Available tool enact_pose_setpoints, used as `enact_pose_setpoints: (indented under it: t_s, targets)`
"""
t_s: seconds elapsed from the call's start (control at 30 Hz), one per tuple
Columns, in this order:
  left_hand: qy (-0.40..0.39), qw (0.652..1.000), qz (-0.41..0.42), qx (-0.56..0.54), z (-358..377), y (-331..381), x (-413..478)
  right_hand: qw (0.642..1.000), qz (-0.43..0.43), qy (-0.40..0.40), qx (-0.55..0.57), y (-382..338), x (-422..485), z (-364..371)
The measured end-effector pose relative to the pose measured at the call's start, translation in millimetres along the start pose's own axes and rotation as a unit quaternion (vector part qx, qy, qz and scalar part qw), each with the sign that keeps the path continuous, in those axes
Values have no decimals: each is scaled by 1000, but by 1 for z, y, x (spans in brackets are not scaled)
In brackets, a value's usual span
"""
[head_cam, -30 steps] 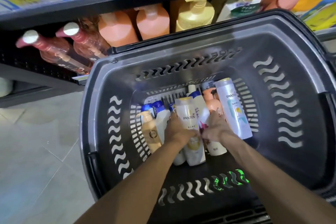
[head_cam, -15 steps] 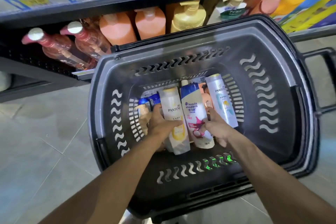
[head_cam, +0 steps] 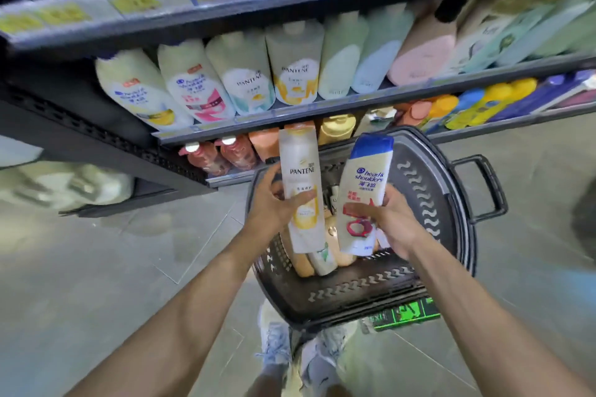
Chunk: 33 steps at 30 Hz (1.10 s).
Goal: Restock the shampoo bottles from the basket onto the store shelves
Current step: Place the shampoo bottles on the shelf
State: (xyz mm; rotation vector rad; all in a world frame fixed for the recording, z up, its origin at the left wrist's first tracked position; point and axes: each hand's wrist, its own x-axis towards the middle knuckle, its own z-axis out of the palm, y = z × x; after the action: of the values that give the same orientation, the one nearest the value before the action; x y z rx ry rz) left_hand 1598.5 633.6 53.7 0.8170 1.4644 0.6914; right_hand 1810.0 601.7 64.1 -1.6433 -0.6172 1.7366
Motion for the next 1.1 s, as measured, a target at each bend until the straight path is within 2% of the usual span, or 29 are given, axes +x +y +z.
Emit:
enact_pose_setpoints:
  t_s: [0.33,0.5,0.7,0.87,1.1]
  targets:
    - [9,990,140,3,-55,190,-161,991,-130,-30,-12,-158,-168,66]
    - [53,979,198,-15,-64,255,-235,977,-200,-64,-20,-220,-236,91]
    - [107,957,271,-13,-77,292,-299,955,-271,-94,-72,-270,-290,101]
    - [143,940,310,-7,-102,301,-330,943,-303,-106,-91,-283,-313,114]
    - [181,923,339,20,-158,312,-334,945,-292,-110,-98,-292,-311,158]
